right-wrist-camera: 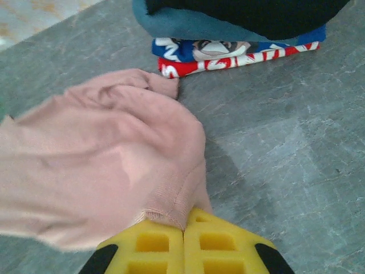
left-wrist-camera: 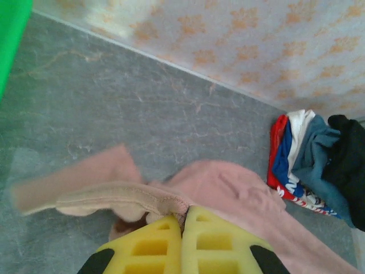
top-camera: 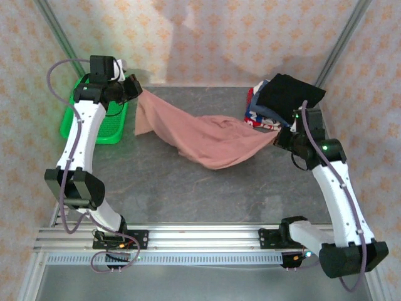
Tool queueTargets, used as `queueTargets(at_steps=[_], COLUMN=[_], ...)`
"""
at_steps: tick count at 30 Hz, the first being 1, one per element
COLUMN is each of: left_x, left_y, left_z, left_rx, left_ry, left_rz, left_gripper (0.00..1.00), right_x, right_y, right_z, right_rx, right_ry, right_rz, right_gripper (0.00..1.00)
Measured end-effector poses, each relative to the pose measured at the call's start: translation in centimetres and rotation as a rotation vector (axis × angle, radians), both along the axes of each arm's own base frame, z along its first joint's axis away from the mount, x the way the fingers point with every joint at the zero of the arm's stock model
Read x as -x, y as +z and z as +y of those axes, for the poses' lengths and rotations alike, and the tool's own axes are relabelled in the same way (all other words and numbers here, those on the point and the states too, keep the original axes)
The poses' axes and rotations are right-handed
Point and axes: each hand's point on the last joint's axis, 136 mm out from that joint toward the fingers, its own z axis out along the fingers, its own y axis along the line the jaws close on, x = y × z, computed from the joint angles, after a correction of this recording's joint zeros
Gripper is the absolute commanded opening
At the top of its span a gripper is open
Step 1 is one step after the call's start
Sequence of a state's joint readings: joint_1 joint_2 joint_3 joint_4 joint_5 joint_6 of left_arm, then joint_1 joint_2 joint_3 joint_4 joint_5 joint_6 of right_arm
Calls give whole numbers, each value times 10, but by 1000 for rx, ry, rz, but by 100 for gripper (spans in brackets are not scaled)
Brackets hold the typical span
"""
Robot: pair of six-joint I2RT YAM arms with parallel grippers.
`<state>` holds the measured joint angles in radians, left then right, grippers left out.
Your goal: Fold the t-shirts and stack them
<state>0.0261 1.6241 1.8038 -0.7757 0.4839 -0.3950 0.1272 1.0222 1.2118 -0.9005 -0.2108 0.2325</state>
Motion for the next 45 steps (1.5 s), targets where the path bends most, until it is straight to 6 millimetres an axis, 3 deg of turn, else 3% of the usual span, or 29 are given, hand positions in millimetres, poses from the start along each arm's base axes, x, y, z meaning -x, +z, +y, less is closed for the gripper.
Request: queueTargets(at_steps=[4,8,11,13,15,17,20,23,27,28,29,32,34,35,36,37,39,42,45], left_x=[24,66,93,102,100,89,55,1,-81,-99,-119,-162,-165,-161,-156,-150,-132,-80,-4], left_y=[59,156,210,227,227,219,190,132,25,0,-28,-114,-159,-179,-189,-191,-177,-120,-53], left_z=[-5,-9,-10,-11,-10,-10,-11,-14,-23,-26,-30,-42,-45,-44,-44,-42,-40,-39,-47], left_rx=[-12,-13,-16,-16,-19,-21,-28,-38,-61,-68,-73,-70,-60,-61,-61,-59,-43,4,86], left_ry=[0,1,8,12,18,20,24,26,17,15,10,3,15,28,37,46,63,82,69], left_rz=[-161,-414,-568,-619,-621,-595,-522,-388,-177,-132,-87,36,124,172,204,220,233,203,108], left_gripper=[0,0,0,0,0,0,0,0,0,10,34,58,69,84,90,91,91,89,81], right_x=[14,31,39,41,38,31,14,-13,-63,-72,-82,-106,-114,-118,-120,-121,-124,-125,-117], right_y=[53,110,130,136,133,123,101,70,12,0,-13,-42,-52,-56,-58,-57,-54,-54,-61], right_z=[7,11,11,11,11,12,13,14,10,8,7,5,6,6,7,7,9,11,13], right_rx=[-47,-80,-88,-86,-77,-64,-38,-2,73,86,97,113,114,113,109,108,100,82,64], right_ry=[43,74,82,84,89,93,99,109,103,99,95,87,88,88,87,87,88,89,94], right_rz=[-124,-267,-314,-327,-313,-273,-201,-115,24,55,81,131,146,148,148,144,128,113,130], right_gripper=[0,0,0,0,0,0,0,0,0,0,0,0,0,0,0,0,0,0,0])
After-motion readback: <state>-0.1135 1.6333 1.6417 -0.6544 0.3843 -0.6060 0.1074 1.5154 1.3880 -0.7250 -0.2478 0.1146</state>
